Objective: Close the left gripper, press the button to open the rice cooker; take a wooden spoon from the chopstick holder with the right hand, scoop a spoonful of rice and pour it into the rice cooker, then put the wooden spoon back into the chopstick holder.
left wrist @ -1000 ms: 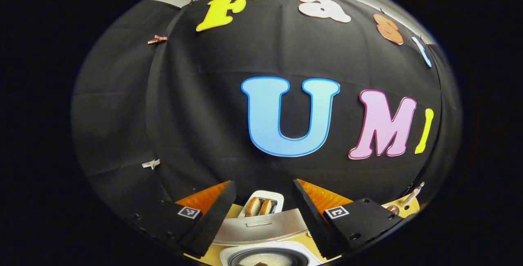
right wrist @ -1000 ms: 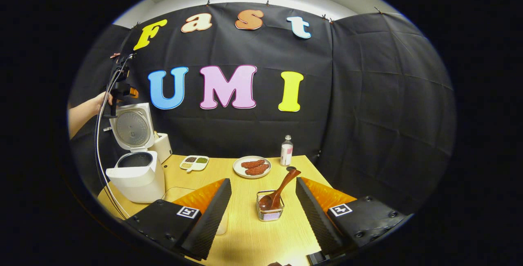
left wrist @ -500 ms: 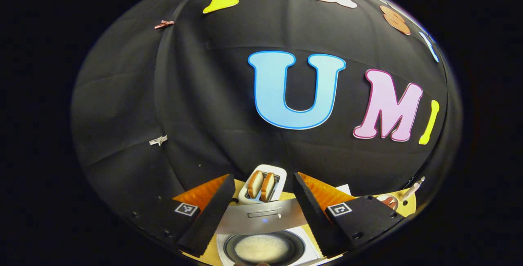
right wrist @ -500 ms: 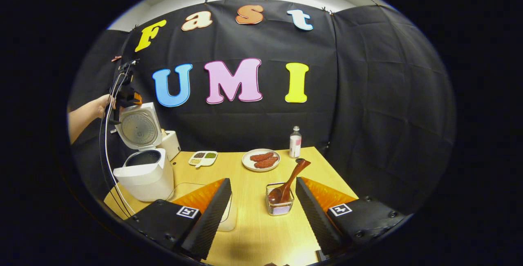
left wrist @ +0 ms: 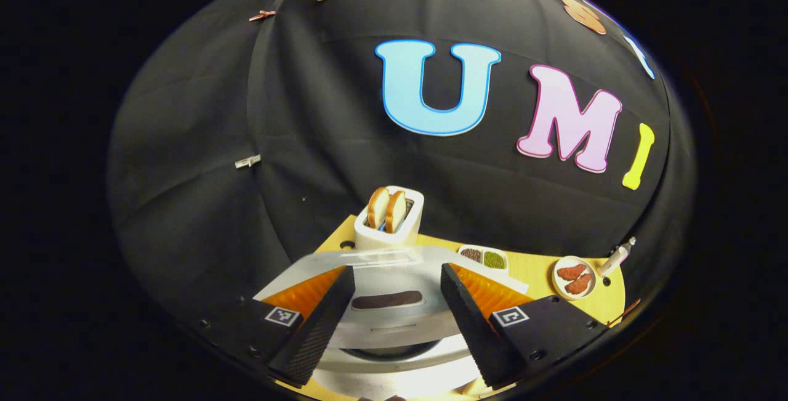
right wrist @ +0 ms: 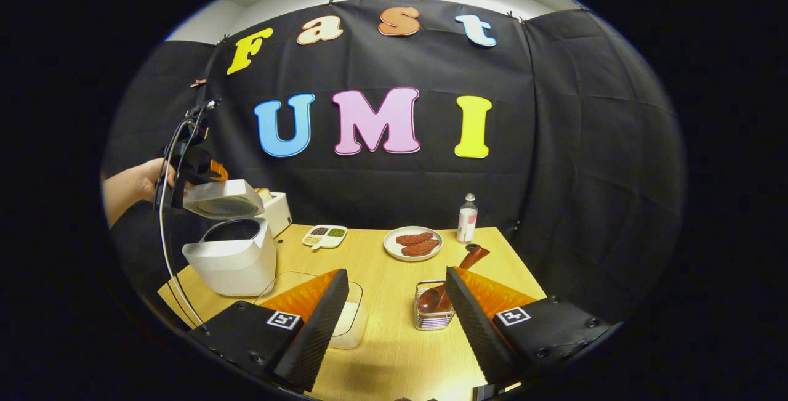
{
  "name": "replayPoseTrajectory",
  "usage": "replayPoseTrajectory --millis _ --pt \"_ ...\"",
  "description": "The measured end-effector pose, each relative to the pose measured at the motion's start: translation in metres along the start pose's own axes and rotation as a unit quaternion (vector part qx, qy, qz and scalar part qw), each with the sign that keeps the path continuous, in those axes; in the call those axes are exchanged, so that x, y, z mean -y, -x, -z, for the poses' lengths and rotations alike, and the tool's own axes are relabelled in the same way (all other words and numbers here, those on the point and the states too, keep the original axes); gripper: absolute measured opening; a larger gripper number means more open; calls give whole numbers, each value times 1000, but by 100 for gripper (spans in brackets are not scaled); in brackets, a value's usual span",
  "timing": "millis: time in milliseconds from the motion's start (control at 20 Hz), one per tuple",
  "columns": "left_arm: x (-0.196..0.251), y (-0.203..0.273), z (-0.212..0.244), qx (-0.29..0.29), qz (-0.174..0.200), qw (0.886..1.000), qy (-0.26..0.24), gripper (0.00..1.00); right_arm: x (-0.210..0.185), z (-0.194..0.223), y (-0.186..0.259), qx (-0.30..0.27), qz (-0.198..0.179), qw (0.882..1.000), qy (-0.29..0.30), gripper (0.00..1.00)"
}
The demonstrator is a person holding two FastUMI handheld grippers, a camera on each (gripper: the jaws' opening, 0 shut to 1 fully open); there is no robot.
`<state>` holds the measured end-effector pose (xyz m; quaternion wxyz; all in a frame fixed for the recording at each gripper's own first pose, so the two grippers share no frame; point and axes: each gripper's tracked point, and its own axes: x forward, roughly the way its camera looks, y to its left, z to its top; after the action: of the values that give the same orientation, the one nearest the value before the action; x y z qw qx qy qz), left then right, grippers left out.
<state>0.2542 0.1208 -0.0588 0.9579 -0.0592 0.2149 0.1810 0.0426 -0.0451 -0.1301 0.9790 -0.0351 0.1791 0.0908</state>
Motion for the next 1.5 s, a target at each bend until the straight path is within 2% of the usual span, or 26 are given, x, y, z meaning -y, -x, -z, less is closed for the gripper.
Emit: replayPoseTrajectory --millis 300,450,550,600,850,1200,1400,1500 --pt "3 0 57 10 -15 1000 -13 100 12 11 -2 -14 -10 1000 1 99" --pt "6 -9 92 -15 -22 1000 -12 100 21 13 -4 -17 -8 1000 -3 99" --pt "7 -12 121 -42 -24 998 -32 100 25 15 -5 -18 -7 1000 -3 99" --pt "7 -12 115 -14 -24 999 -37 100 26 16 -6 -19 -7 1000 -4 99" --pt "11 -11 118 29 -23 999 -34 100 25 21 -7 -26 -13 1000 -8 99" --pt "12 -11 117 21 -5 999 -48 99 12 20 -12 -22 -29 999 -11 99" --pt "6 11 101 57 -24 997 -38 97 9 8 -16 -9 -32 999 -9 99" --pt "10 36 83 88 -19 995 -36 97 7 -1 -22 -2 -32 999 -11 99"
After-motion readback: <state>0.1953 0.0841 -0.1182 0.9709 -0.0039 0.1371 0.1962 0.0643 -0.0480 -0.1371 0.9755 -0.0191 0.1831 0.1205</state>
